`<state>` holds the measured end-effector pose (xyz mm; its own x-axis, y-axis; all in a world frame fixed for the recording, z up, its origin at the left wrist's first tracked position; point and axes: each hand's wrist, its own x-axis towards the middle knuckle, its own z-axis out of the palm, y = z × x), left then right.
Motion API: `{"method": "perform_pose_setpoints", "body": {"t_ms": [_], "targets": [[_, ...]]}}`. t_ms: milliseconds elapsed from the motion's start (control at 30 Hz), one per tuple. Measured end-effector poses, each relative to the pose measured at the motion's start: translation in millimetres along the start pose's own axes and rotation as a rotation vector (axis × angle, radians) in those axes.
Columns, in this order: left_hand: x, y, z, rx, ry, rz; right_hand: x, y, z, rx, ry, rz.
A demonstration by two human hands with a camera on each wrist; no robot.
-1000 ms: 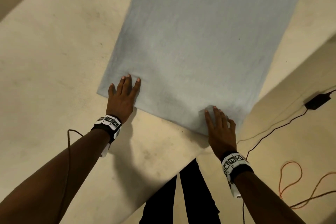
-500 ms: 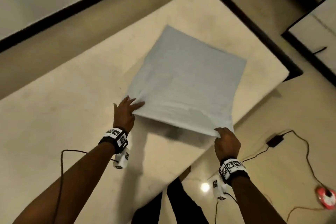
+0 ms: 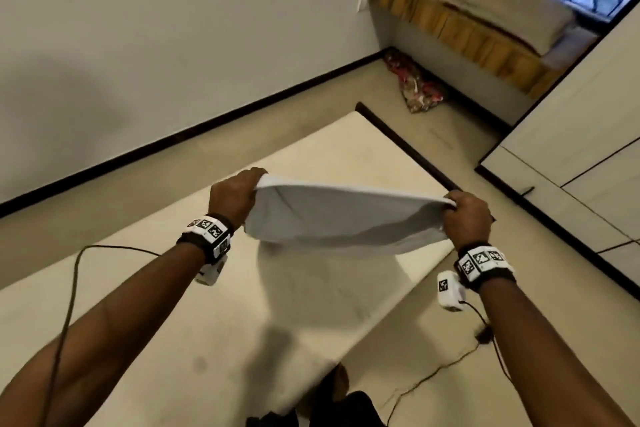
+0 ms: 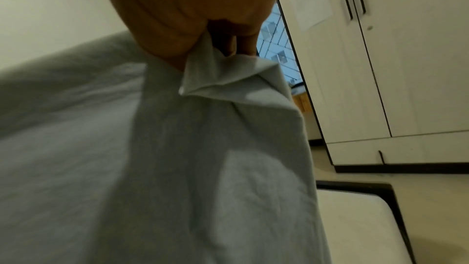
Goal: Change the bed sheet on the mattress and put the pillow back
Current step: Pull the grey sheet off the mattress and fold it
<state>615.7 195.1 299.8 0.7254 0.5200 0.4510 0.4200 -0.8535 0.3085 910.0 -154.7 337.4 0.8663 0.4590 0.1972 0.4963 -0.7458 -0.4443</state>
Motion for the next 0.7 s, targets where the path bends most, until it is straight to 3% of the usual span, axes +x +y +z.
{"method": "perform_pose_setpoints", "body": {"t_ms": [100, 267, 467, 567, 700], "targets": [[17, 3, -49, 0.101, -0.020, 0.119, 14, -9, -34, 0.020, 0.021, -0.051], [4, 4, -114, 0.211, -0.076, 0.188, 25, -7, -53, 0.090, -0.148, -0.167], [-43, 16, -166, 0.277, -0.076, 0.025, 21, -11, -59, 0.288, -0.339, -0.347], [-73, 28, -193, 0.315, -0.106, -0.052, 20, -23, -74, 0.142, -0.430, -0.509], [-99, 56, -215, 0.351, -0.066, -0.038, 16, -52, -77, -0.270, -0.310, -0.529]]}}
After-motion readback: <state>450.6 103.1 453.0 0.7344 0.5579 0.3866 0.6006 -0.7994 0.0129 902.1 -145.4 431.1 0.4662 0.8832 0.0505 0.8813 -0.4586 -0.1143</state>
